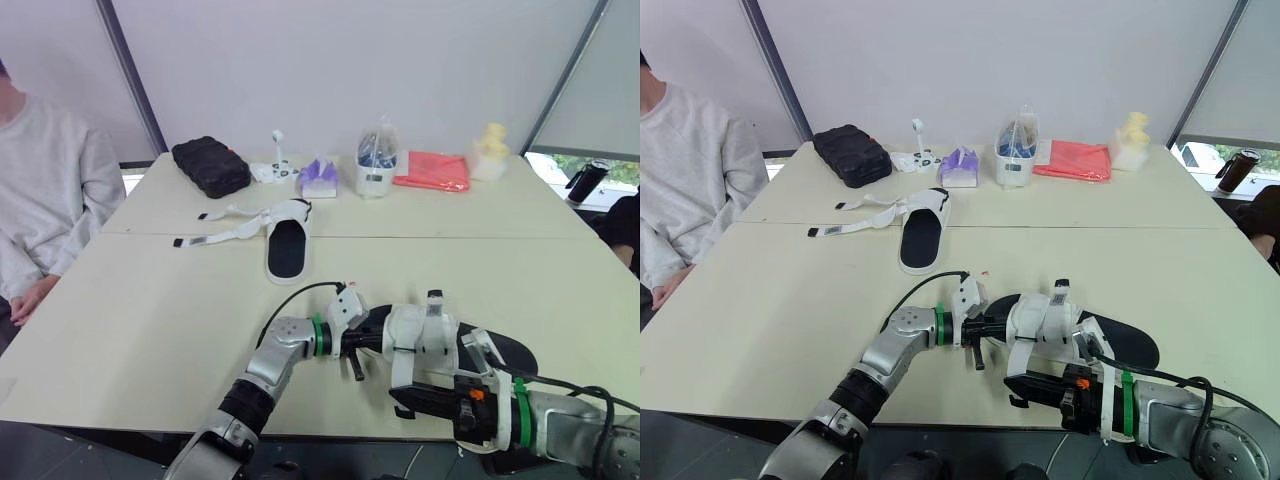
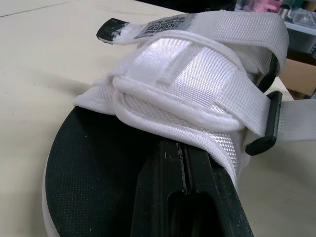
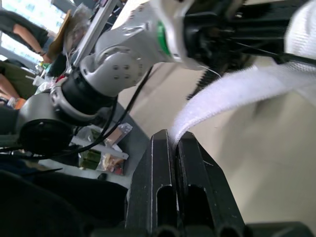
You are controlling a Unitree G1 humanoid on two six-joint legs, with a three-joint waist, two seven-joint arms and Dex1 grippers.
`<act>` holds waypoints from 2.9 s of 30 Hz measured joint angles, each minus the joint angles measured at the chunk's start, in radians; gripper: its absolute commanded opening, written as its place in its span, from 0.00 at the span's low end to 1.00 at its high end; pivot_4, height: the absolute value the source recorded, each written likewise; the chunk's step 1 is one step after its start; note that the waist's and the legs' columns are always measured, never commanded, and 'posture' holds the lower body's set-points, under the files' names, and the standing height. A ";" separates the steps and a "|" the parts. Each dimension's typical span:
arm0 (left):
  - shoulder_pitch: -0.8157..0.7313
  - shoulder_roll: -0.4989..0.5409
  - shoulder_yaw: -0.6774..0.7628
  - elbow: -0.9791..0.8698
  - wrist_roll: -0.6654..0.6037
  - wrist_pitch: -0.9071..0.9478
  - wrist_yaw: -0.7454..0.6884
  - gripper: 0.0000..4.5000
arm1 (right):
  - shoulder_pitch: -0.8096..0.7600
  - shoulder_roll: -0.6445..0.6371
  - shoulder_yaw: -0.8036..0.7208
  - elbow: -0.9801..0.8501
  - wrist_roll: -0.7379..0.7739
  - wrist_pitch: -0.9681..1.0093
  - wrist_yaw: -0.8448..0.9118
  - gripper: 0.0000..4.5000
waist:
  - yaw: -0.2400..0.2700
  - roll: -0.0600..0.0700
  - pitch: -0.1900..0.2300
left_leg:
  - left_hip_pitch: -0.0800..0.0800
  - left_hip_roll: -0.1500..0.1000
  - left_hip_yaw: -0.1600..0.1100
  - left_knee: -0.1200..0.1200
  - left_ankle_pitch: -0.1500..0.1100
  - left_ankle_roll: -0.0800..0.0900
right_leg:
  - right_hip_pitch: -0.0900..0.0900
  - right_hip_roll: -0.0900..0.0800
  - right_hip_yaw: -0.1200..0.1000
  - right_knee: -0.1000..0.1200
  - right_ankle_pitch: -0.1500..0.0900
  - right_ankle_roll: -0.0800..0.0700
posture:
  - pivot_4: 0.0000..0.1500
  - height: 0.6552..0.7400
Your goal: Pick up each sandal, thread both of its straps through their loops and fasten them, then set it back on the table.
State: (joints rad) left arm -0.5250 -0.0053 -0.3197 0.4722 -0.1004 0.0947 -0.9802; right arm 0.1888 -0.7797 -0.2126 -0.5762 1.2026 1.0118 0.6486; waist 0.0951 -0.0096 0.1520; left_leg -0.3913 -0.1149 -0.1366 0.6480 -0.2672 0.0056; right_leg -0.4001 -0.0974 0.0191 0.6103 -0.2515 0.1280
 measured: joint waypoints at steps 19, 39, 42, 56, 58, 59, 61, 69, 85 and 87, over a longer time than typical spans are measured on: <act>-0.031 -0.008 0.002 0.054 0.000 -0.022 0.008 0.00 | -0.274 0.227 -0.060 0.279 0.307 -0.010 -0.461 0.32 | -0.007 -0.001 0.000 | 0.001 0.001 0.000 0.001 0.001 -0.001 | 0.001 0.001 0.002 0.001 0.002 -0.003 | 1.00 1.00; -0.041 -0.010 0.002 0.068 0.000 -0.024 -0.003 0.00 | -0.626 -0.160 0.157 0.370 -0.263 -0.235 -0.059 0.66 | -0.007 0.001 0.000 | 0.001 0.000 0.001 0.001 0.001 -0.001 | -0.002 0.003 -0.001 0.001 0.001 -0.002 | 1.00 1.00; -0.043 -0.016 0.001 0.074 0.000 -0.034 -0.004 0.00 | -0.673 -0.147 0.262 0.496 -0.390 -0.280 0.096 0.66 | -0.006 0.001 0.000 | 0.000 -0.001 0.001 0.001 0.001 -0.001 | -0.001 0.002 0.000 0.001 0.001 -0.002 | 1.00 1.00; -0.036 -0.017 0.002 0.071 0.000 -0.040 0.003 0.00 | -0.842 -0.066 0.383 0.803 -0.629 -0.266 0.451 0.48 | -0.004 0.001 0.000 | 0.000 -0.001 0.001 0.001 0.001 -0.001 | -0.004 0.000 0.001 0.001 0.001 -0.002 | 1.00 1.00; -0.035 -0.016 0.003 0.070 0.000 -0.040 0.007 0.00 | -0.848 -0.057 0.386 0.806 -0.645 -0.263 0.466 0.26 | -0.003 0.001 0.000 | 0.000 -0.001 0.001 0.001 0.001 -0.002 | -0.005 0.000 0.001 0.002 0.002 -0.002 | 1.00 1.00; -0.034 -0.015 0.003 0.070 0.000 -0.040 0.007 0.00 | -0.849 -0.055 0.385 0.806 -0.649 -0.262 0.469 0.15 | -0.003 0.001 0.000 | 0.000 -0.001 0.001 0.001 0.001 -0.002 | -0.005 0.000 0.001 0.002 0.002 -0.002 | 1.00 1.00; -0.034 -0.015 0.003 0.070 0.000 -0.040 0.008 0.00 | -0.850 -0.048 0.371 0.805 -0.649 -0.255 0.479 0.02 | -0.003 0.001 0.000 | 0.000 -0.001 0.001 0.001 0.001 -0.002 | -0.005 0.000 0.001 0.002 0.002 -0.002 | 1.00 1.00; -0.036 -0.018 0.013 0.076 0.000 -0.039 0.016 0.00 | -0.864 -0.018 0.300 0.819 -0.657 -0.240 0.456 0.02 | -0.005 0.001 0.000 | 0.000 -0.001 0.001 0.001 0.001 -0.002 | -0.005 0.001 0.001 0.002 0.002 -0.003 | 1.00 1.00; -0.053 -0.023 0.014 0.105 0.000 -0.046 0.025 0.00 | -0.822 -0.032 0.425 0.811 -0.962 -0.498 0.449 0.23 | -0.007 0.001 -0.001 | 0.002 -0.001 0.001 0.001 0.002 -0.003 | -0.004 0.002 0.001 0.003 0.002 -0.002 | 1.00 1.00; -0.053 -0.023 0.013 0.105 0.000 -0.049 0.024 0.00 | -0.816 -0.033 0.419 0.814 -0.982 -0.503 0.444 0.46 | -0.007 0.001 -0.001 | 0.002 -0.001 0.001 0.001 0.002 -0.003 | -0.004 0.002 0.001 0.003 0.002 -0.002 | 1.00 1.00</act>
State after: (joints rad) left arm -0.5776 -0.0285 -0.3064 0.5773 -0.1001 0.0460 -0.9566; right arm -0.6271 -0.8127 0.2063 0.2378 0.2206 0.5085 1.0925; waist 0.0881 -0.0083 0.1512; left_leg -0.3897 -0.1157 -0.1360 0.6494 -0.2651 0.0023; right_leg -0.4045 -0.0957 0.0200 0.6131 -0.2491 0.1259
